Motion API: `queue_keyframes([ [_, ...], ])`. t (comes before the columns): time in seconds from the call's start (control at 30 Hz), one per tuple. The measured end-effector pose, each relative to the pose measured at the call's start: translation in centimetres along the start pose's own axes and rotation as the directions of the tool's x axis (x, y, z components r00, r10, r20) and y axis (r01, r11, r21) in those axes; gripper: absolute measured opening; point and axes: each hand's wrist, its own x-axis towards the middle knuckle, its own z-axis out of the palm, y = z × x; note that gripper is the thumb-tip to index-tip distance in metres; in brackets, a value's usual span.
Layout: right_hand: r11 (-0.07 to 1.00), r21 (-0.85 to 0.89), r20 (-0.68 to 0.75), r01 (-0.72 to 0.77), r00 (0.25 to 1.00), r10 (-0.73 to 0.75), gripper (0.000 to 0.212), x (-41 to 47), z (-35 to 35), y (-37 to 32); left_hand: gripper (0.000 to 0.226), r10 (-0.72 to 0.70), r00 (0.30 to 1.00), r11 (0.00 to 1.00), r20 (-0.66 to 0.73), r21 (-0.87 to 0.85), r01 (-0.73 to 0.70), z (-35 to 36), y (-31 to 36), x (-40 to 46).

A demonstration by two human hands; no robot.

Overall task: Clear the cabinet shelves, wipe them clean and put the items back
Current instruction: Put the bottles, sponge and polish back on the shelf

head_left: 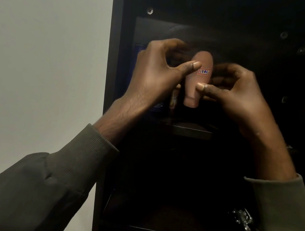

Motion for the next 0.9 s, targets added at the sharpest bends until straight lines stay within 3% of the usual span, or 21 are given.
queue_keyframes([
  [0.3,0.960,-0.254,-0.046,-0.116,0.993,0.108,0.044,1.3,0.9,1.9,0.030,-0.047,0.999,0.999,0.004,-0.020,0.047,-0.2,-0.2,-0.2],
  [0.9,0.944,-0.263,-0.073,-0.201,0.979,0.189,0.051,0.8,1.4,2.0,0.022,-0.092,0.995,0.994,0.032,-0.059,0.094,-0.2,-0.4,-1.0],
])
